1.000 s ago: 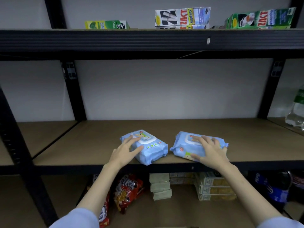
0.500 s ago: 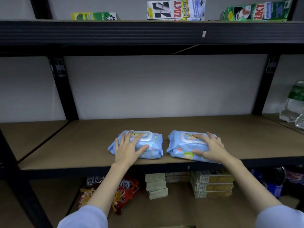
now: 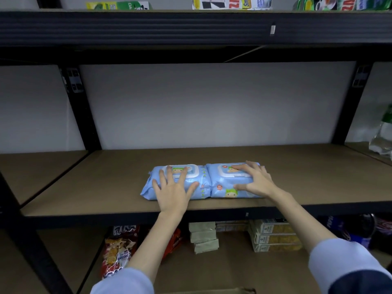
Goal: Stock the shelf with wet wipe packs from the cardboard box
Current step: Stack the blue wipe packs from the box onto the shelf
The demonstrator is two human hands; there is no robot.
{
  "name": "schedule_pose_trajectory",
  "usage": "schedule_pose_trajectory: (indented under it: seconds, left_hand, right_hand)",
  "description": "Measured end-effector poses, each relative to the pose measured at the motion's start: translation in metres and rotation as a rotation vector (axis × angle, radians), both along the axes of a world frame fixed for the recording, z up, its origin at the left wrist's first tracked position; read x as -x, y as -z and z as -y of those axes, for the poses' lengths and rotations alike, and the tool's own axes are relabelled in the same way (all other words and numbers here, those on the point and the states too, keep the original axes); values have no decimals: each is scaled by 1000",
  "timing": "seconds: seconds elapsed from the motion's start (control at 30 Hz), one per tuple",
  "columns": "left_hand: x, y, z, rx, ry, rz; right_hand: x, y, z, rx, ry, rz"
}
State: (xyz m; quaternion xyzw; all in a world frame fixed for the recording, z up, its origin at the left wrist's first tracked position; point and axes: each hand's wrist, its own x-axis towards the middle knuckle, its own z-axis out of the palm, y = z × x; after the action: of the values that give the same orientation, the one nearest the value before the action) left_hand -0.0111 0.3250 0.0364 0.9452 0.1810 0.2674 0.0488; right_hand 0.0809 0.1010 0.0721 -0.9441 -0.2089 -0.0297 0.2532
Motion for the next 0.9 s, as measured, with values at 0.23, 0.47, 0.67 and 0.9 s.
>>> schedule_pose_trajectory:
  seconds: [0.23,0.47,0.67,0.9]
  left_hand:
    - [-17,-28,-27,-56,454,-124]
    - [-31,-15,-19,-63,621,-13]
    - [-17,-13,-35,-245,600,84]
    - [19,-14,-112,149,506,-7]
  right_hand:
    - [5,-3,-13,160,-148,180]
    - [6,15,-30,142,-138,284]
    - [1,16,-14,117,-202,340]
    - [-17,13,58,12,-157,186]
